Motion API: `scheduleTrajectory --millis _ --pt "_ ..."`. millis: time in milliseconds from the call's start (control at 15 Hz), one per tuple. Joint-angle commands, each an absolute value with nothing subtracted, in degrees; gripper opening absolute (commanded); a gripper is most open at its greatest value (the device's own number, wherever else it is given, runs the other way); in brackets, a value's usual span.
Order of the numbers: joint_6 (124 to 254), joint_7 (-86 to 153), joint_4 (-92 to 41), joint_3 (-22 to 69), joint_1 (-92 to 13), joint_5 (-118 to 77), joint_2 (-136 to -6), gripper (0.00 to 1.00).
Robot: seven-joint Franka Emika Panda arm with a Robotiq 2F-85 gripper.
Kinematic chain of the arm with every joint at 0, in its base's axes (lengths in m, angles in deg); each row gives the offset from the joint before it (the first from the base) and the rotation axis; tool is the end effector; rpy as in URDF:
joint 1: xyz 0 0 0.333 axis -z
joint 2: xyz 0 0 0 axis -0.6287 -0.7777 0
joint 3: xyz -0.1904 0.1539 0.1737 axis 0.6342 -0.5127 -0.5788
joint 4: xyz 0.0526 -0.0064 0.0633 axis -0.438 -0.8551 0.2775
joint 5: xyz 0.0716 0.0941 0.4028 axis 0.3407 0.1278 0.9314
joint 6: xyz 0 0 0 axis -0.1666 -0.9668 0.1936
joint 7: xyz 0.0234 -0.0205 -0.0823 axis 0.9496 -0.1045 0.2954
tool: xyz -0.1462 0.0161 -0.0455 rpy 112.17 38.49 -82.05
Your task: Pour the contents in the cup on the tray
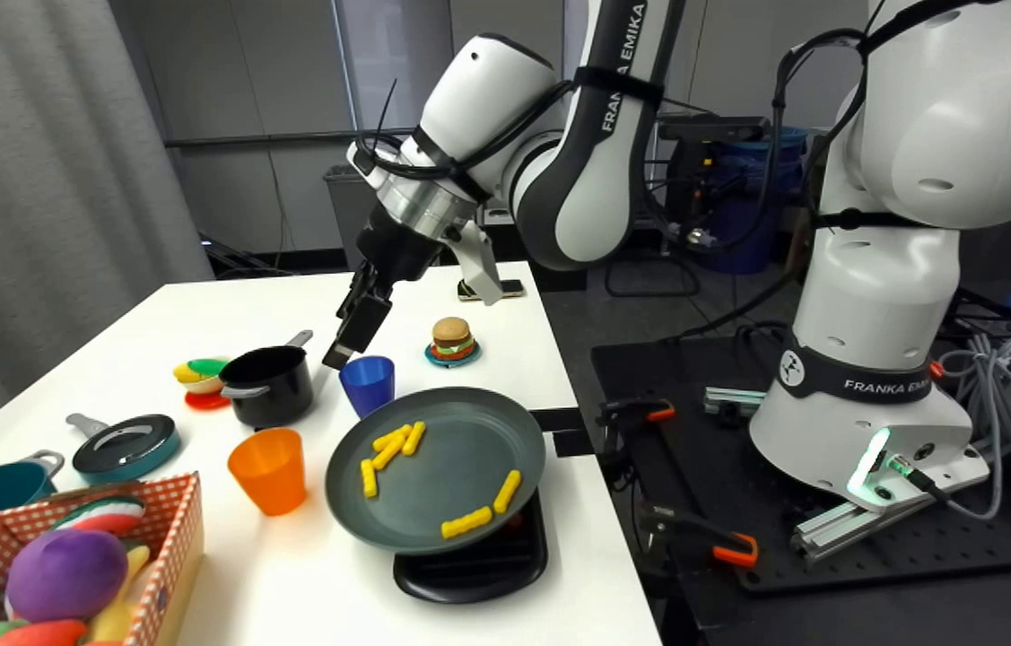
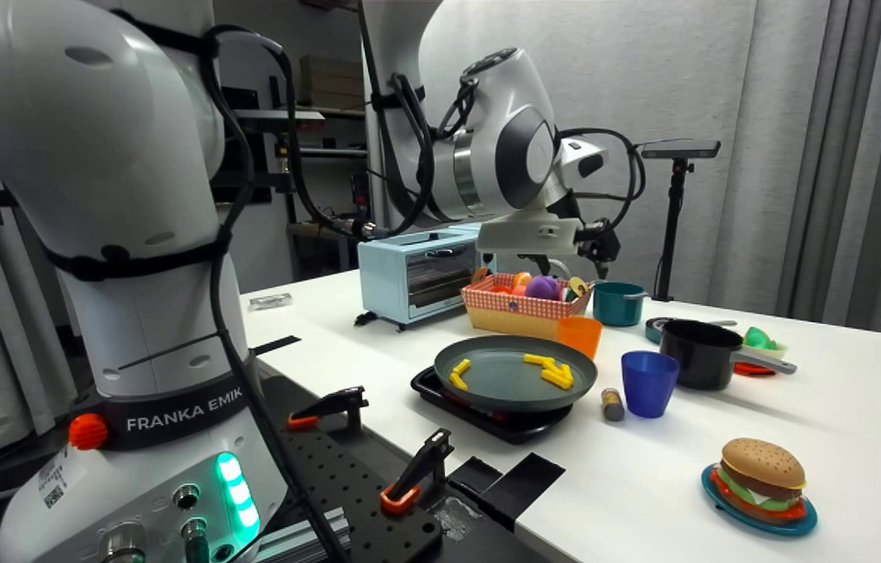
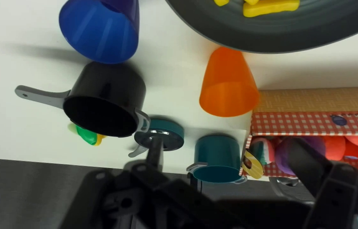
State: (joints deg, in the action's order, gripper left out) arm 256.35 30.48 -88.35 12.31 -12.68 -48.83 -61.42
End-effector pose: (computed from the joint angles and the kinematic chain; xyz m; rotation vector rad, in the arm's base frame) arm 0.4676 -0.0797 0.1882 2.9285 0.1773 1.0301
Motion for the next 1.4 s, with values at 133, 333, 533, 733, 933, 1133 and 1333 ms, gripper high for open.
scheduleTrajectory --millis 133,333,533,733,933,1133,1333 --pt "252.25 21.86 -90.33 11.03 -12.05 -56.3 -55.05 1.0" --pt "253.45 23.32 -90.06 11.45 -12.68 -55.39 -56.65 1.0" --pt "252.31 22.01 -90.02 11.45 -12.68 -56.34 -55.79 1.0" --pt "252.27 21.97 -90.02 11.45 -12.68 -56.34 -55.7 1.0" --pt "252.27 21.97 -90.03 11.45 -12.68 -56.34 -55.7 1.0" --pt "252.27 21.97 -90.03 11.45 -12.68 -56.34 -55.7 1.0" --pt "252.27 21.97 -90.03 11.45 -12.68 -56.34 -55.7 1.0"
